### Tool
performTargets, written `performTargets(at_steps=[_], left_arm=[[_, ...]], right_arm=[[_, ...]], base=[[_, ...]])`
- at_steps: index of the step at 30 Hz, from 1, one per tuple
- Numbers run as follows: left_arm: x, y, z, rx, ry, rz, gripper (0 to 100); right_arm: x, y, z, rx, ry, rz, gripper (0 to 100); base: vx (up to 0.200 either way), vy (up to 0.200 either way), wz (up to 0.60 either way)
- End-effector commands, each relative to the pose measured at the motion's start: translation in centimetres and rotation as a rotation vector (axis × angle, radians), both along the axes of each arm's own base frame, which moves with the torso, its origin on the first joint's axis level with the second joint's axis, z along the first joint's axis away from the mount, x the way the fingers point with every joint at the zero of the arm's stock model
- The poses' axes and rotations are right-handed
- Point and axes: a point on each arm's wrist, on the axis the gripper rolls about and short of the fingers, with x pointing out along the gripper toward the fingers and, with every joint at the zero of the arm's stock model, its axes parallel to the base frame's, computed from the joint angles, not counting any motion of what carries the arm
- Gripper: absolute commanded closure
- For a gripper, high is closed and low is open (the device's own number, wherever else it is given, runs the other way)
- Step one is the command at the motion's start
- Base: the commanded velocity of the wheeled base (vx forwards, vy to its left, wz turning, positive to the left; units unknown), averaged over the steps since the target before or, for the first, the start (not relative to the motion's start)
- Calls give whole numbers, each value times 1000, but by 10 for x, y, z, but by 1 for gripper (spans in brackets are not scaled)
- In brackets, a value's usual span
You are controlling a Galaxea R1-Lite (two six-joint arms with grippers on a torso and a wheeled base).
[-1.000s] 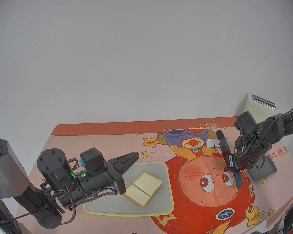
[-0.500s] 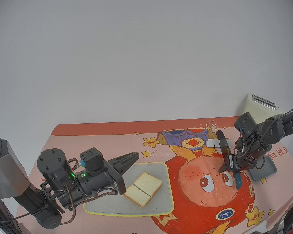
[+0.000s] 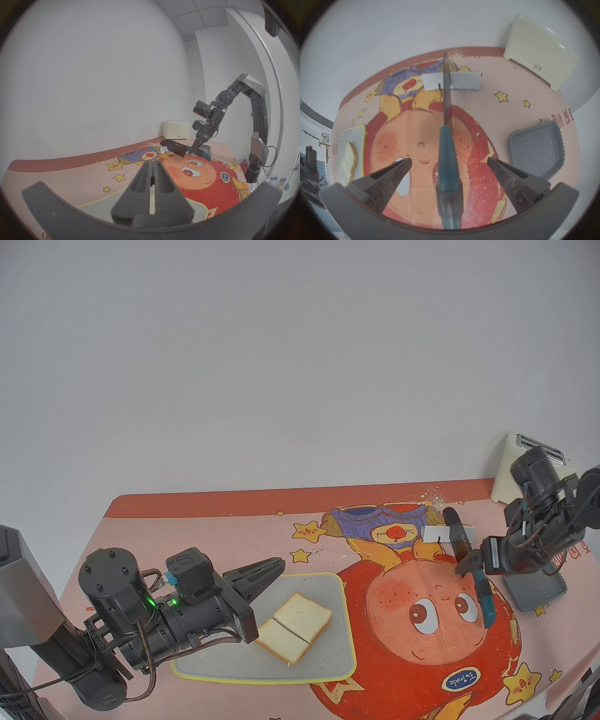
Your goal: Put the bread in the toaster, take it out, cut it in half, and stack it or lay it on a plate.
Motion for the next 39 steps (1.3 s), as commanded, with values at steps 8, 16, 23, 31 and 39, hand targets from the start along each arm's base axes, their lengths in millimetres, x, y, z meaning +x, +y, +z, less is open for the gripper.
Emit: performTargets(at_steps=[8, 16, 23, 31, 39], left_arm=[[-24, 13, -10, -43, 150, 1, 100], [-27, 30, -21, -1, 201, 57, 100], [-25, 29, -31, 27, 241, 66, 100], [-34, 31, -28, 31, 228, 87, 100], [-30, 21, 0, -8, 138, 109, 100]], right_arm=[[-111, -20, 40, 267, -286, 201, 0], [-104, -3, 25, 409, -425, 298, 0], [-52, 46, -2, 439, -322, 318, 100], [-31, 66, -19, 415, -452, 280, 100], [-41, 81, -20, 420, -446, 344, 100]], base=[[0, 0, 0], [0, 0, 0], [0, 0, 0], [0, 0, 0], [0, 0, 0]])
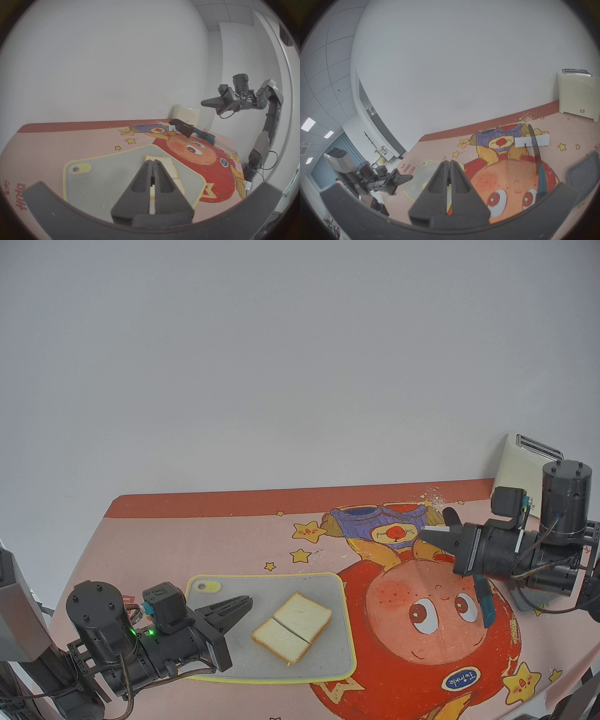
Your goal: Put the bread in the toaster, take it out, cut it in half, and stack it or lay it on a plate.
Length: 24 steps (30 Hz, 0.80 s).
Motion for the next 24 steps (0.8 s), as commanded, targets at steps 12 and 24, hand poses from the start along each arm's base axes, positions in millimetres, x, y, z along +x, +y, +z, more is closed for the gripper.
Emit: performTargets(at_steps=[12, 24], left_arm=[[-24, 15, 38, 200, 160, -33, 100], [-26, 13, 30, 225, 265, -149, 100]], right_arm=[[-12, 27, -42, -105, 127, 112, 100], [4, 55, -70, -185, 175, 165, 100]], base=[[0, 0, 0], [0, 0, 0]])
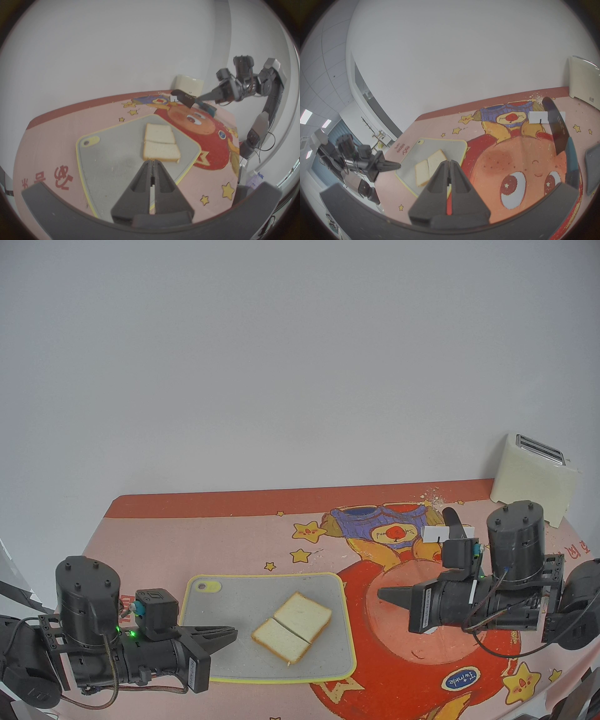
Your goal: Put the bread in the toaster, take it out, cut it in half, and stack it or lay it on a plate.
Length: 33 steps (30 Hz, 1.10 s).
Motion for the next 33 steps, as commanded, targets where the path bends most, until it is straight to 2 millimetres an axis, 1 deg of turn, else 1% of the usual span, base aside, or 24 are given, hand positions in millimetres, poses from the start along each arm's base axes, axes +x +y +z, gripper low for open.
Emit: performTargets(at_steps=[1, 4, 6, 7, 8, 11, 13, 16, 17, 18, 22, 27, 33], left_arm=[[1, -2, -5, -4, 38, -46, 100], [6, -6, -16, 30, 81, -43, 100], [7, -6, -19, 38, 91, -42, 100], [11, -9, -25, 55, 113, -42, 100], [11, -9, -25, 55, 113, -42, 100], [18, -15, -35, 81, 150, -42, 100], [20, -17, -40, 94, 166, -42, 100], [21, -18, -41, 96, 170, -43, 100], [21, -18, -41, 96, 170, -43, 100], [21, -18, -43, 101, 174, -42, 100], [22, -18, -45, 106, 184, -41, 100], [25, -21, -49, 115, 197, -42, 100], [31, -26, -46, 104, 184, -40, 100]], right_arm=[[5, 22, -26, -67, 52, 54, 100], [3, 26, -25, -62, 48, 70, 100], [3, 27, -24, -60, 46, 71, 100], [6, 29, -23, -56, 39, 69, 100], [6, 29, -23, -56, 39, 69, 100], [17, 37, -28, -62, 42, 61, 100], [21, 41, -28, -57, 38, 61, 100], [29, 47, -28, -53, 32, 55, 100], [29, 47, -28, -53, 32, 55, 100], [33, 51, -30, -53, 31, 57, 100], [40, 53, -36, -65, 36, 41, 100], [42, 54, -43, -79, 51, 38, 100], [45, 57, -48, -89, 55, 30, 100]], base=[[0, 0, 0], [0, 0, 0], [0, 0, 0], [0, 0, 0], [0, 0, 0], [0, 0, 0], [0, 0, 0], [0, 0, 0], [0, 0, 0], [0, 0, 0], [0, 0, 0], [0, 0, 0], [0, 0, 0]])
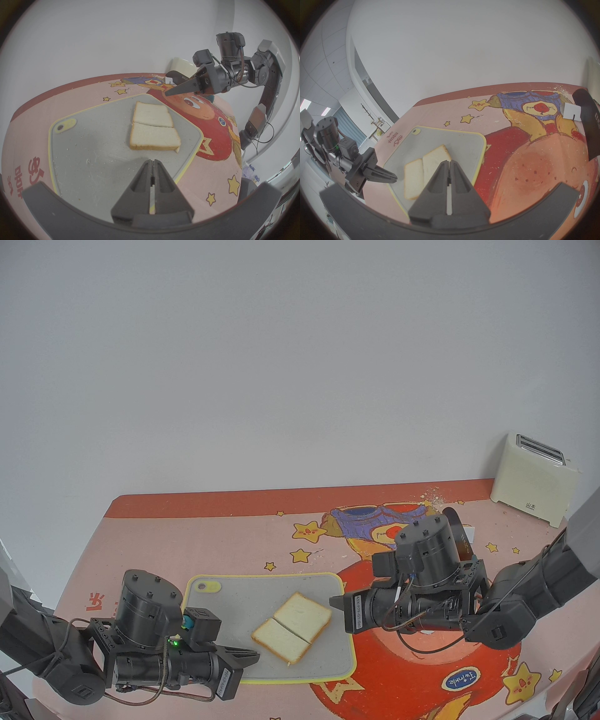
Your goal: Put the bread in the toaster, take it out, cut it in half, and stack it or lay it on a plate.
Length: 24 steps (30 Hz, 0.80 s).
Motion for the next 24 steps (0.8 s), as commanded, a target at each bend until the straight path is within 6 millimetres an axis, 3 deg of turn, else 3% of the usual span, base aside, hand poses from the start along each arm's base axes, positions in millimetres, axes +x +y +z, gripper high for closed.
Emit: performTargets(at_steps=[1, 24], left_arm=[[5, -4, 0, -3, -2, 2, 100], [8, -7, -8, 14, 24, -3, 100]], right_arm=[[2, 3, -7, -14, 9, -6, 100], [11, 13, -25, 40, -47, -4, 100]], base=[[0, 0, 0], [0, 0, 0]])
